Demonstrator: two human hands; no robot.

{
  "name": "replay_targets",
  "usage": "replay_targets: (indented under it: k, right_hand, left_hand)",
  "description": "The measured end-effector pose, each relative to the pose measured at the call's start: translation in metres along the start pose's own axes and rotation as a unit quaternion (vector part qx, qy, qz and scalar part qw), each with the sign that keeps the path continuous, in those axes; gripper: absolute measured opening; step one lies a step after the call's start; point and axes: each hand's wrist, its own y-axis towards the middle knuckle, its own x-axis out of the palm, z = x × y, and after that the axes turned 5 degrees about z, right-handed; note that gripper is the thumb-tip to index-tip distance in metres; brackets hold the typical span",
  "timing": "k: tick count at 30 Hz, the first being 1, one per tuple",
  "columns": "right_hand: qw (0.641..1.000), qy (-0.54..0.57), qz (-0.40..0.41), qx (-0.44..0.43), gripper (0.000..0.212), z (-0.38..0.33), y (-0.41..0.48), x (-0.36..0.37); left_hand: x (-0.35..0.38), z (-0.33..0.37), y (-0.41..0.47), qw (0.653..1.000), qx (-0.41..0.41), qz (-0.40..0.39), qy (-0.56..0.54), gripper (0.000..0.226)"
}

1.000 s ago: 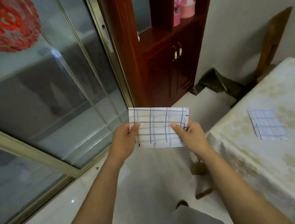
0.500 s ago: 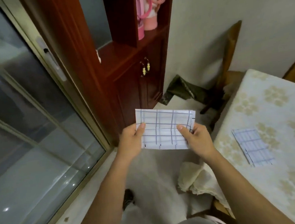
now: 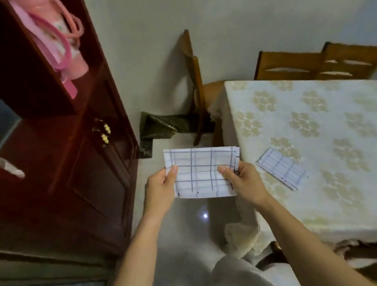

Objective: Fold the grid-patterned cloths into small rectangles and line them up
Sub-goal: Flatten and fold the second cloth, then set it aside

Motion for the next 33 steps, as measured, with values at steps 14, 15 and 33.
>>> replay_targets:
  k: [14, 15, 33]
  right_hand:
    - [0.986, 0.06, 0.145, 0.058, 0.028, 0.041, 0.148, -0.029]
    - [0.984, 0.07, 0.156, 0.057, 0.026, 0.038, 0.162, -0.033]
    - [0.869, 0.08, 0.421, 0.246, 0.021, 0.107, 0.2, -0.143]
  left_hand:
    - [0.096, 0.053, 0.164, 0.984, -0.033, -0.175, 0.027, 0.024]
    - [0.102, 0.059, 0.175, 0.981, -0.034, -0.187, 0.029, 0.022]
    - [0.356, 0.095, 0.291, 0.857, 0.001, -0.509, 0.086, 0.016]
